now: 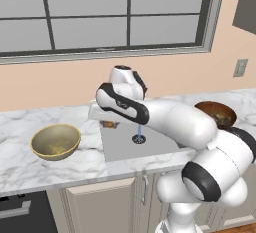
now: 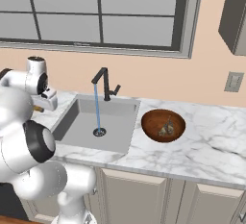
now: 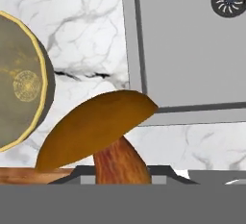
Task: Pick the bananas from the sink and place them in one bowl. Place the mushroom in the other bowl. Then turn off the sink faucet.
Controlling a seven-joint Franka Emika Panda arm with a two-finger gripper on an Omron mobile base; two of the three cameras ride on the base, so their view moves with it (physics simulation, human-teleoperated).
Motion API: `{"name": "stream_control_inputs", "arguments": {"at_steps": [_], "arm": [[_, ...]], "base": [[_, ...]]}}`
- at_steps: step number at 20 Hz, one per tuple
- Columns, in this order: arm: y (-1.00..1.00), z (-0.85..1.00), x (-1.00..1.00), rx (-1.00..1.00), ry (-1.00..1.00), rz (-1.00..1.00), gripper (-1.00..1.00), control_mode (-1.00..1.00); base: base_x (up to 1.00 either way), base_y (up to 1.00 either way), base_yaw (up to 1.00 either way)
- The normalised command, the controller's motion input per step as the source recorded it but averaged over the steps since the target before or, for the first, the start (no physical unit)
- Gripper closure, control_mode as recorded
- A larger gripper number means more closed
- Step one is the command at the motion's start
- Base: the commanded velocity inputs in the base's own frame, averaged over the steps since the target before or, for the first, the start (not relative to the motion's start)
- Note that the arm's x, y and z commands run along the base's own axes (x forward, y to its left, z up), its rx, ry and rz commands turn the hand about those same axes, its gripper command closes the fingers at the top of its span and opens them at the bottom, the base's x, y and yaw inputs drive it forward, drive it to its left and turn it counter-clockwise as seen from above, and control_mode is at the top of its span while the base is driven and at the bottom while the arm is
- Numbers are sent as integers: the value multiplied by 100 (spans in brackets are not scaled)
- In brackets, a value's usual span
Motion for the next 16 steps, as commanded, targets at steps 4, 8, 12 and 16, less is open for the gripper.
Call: {"name": "stream_control_inputs", "arguments": {"at_steps": [4,8,12,16], "arm": [[58,0,-2,5,0,0,100,-100],[48,1,0,0,0,0,100,-100],[32,7,0,0,0,0,100,-100],[35,0,0,0,0,0,100,-100]], "base": [[0,0,0],[0,0,0],[0,0,0],[0,0,0]]}}
